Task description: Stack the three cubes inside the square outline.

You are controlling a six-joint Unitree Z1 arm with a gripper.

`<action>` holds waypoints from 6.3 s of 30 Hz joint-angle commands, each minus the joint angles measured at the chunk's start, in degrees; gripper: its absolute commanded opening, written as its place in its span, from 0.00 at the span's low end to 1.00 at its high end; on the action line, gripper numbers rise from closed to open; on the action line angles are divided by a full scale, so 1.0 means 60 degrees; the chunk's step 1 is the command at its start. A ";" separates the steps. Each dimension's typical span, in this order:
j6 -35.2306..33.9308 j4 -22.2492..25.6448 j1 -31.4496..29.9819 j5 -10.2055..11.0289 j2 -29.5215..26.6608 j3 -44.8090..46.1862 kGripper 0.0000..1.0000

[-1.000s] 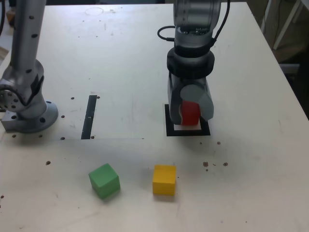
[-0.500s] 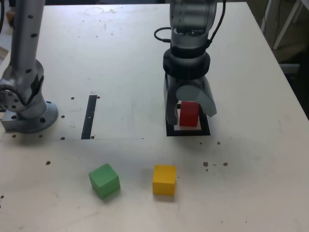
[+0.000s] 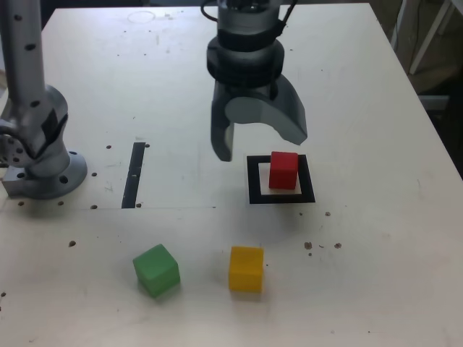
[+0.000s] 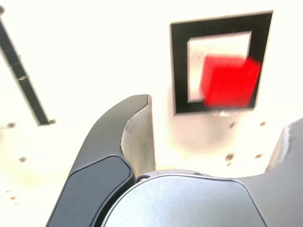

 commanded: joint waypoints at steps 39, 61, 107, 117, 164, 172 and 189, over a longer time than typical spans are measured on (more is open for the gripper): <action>-0.2509 -0.1095 -0.3532 -0.1447 0.2025 -0.0300 0.92; -0.2441 -0.1640 -0.3445 -0.1272 0.2350 -0.0081 0.33; 0.0154 0.1246 -0.0293 0.0018 0.0782 -0.2180 0.33; 0.1163 0.1081 0.0678 -0.0211 0.1372 -0.2438 0.33; 0.1543 0.0660 0.1213 -0.0633 0.2350 -0.2136 0.92; 0.1544 0.0641 0.1212 -0.0691 0.2352 -0.2076 0.98; 0.1544 0.1062 0.0839 -0.0149 0.0674 -0.1628 1.00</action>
